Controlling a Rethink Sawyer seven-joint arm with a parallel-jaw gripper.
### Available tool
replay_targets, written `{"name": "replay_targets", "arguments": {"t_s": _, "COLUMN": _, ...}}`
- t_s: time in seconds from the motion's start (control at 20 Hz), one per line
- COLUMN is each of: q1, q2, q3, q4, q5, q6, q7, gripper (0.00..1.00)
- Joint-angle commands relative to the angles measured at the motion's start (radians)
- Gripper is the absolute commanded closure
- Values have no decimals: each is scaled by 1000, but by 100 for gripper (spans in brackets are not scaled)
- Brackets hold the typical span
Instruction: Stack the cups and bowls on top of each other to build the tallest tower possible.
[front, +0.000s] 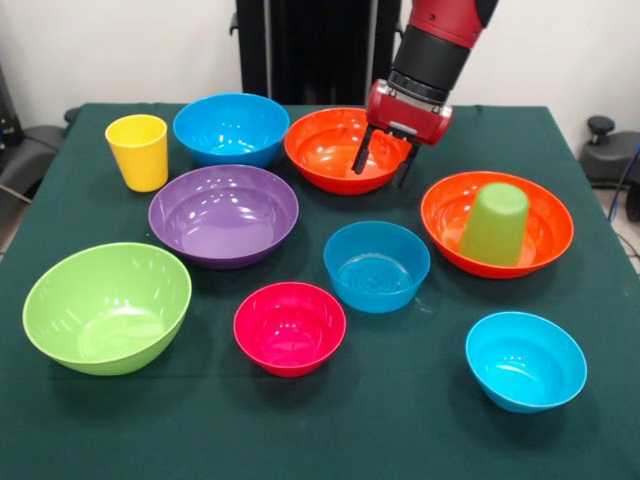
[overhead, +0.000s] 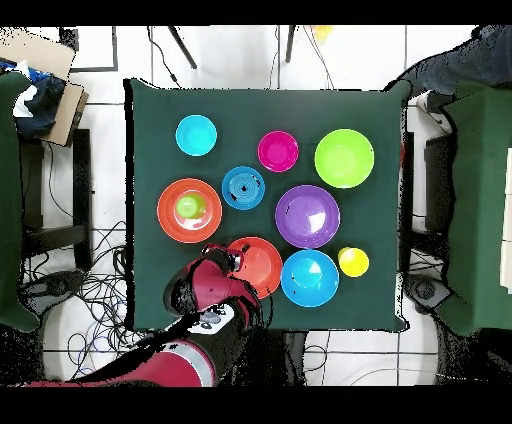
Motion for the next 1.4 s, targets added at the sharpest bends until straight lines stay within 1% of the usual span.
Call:
{"name": "replay_targets", "arguments": {"t_s": 0.05, "q1": 7, "q2": 8, "q3": 76, "q4": -61, "q5": 42, "q6": 74, "q7": 152, "gripper": 0}}
{"name": "replay_targets", "arguments": {"t_s": 0.6, "q1": 7, "q2": 14, "q3": 81, "q4": -64, "q5": 45, "q6": 67, "q7": 156, "gripper": 0}}
{"name": "replay_targets", "arguments": {"t_s": 0.65, "q1": -7, "q2": 9, "q3": 96, "q4": -60, "q5": 39, "q6": 74, "q7": 158, "gripper": 0}}
{"name": "replay_targets", "arguments": {"t_s": 0.8, "q1": -30, "q2": 23, "q3": 123, "q4": -64, "q5": 33, "q6": 70, "q7": 163, "gripper": 0}}
{"name": "replay_targets", "arguments": {"t_s": 1.4, "q1": -37, "q2": 77, "q3": 128, "q4": -94, "q5": 37, "q6": 21, "q7": 168, "gripper": 0}}
